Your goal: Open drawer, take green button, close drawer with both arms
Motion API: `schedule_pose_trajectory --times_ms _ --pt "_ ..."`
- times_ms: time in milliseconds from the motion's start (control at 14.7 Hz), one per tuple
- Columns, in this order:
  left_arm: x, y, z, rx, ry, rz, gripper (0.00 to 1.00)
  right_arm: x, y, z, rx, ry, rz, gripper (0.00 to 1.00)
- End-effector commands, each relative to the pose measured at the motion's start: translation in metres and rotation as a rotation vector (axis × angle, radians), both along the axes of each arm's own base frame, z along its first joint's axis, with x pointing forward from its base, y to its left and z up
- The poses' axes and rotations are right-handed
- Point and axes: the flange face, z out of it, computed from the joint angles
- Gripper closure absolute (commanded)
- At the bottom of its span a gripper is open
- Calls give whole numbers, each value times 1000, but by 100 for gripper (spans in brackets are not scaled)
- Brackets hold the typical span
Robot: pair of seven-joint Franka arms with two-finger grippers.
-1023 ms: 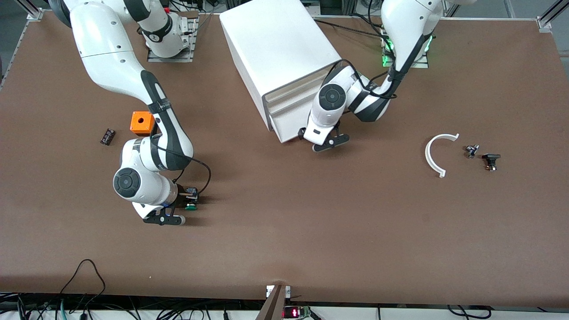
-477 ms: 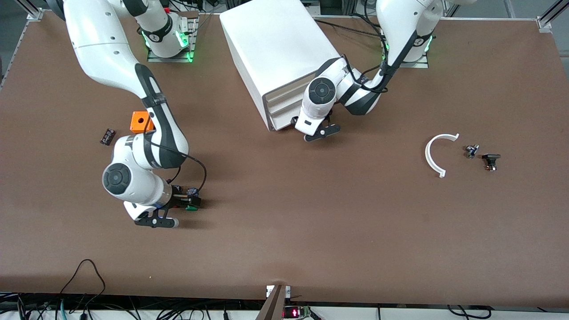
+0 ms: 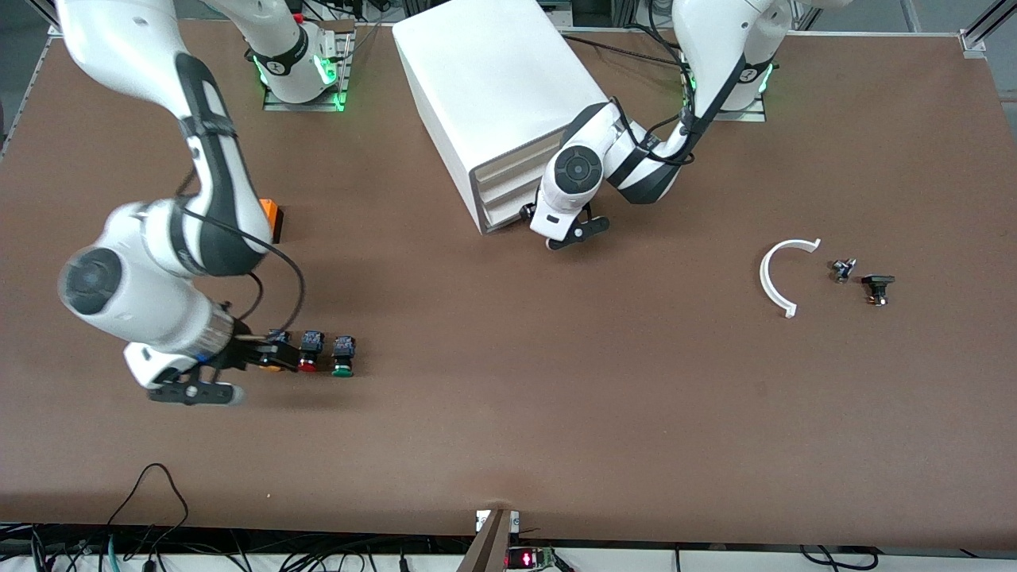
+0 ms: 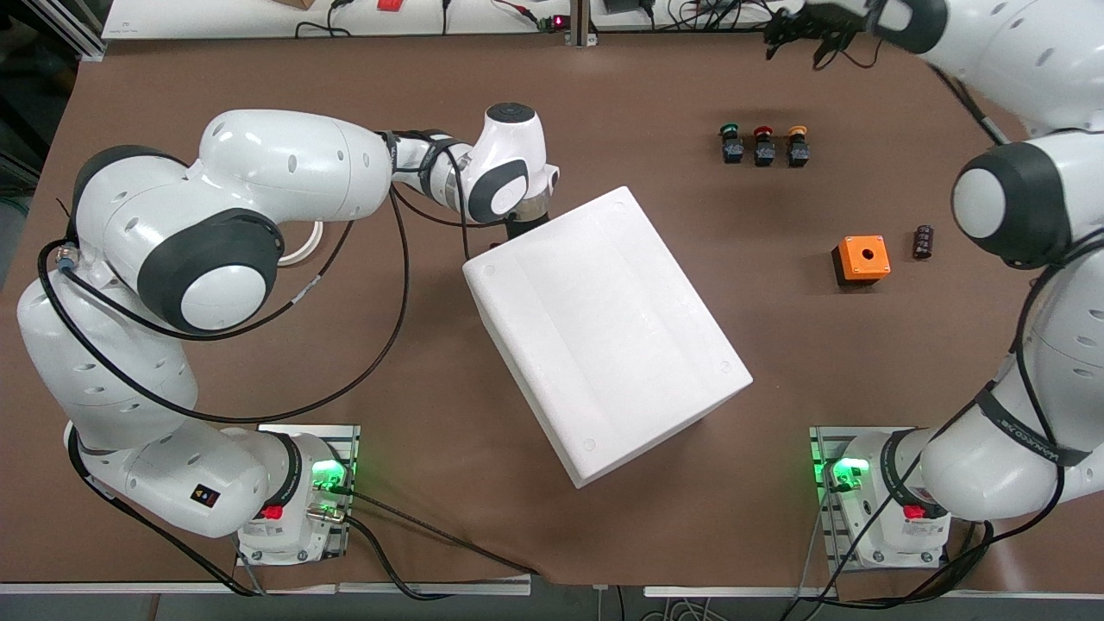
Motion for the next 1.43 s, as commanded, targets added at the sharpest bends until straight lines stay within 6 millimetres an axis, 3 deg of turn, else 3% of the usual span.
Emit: schedule_pose_trajectory --times_ms 0,273,477,614,886,1227,1364 --pt "-8 -5 8 -10 31 -2 1 -32 -24 68 -38 30 5 0" --pt "-18 -14 9 -24 59 -7 1 -70 -55 141 -98 65 -9 0" --pt "-21 -16 9 -25 63 -12 1 -105 -65 201 -89 56 -11 0" --pt "-16 -17 14 -33 55 -9 1 -122 -66 230 -77 30 -6 0" --pt "24 -11 57 -22 103 -41 1 -141 -64 268 -63 1 9 0" --pt "78 32 92 -23 37 -138 1 -156 -67 278 -59 34 6 0" --pt "98 42 119 -4 25 -145 1 -156 -69 278 -60 33 -2 0"
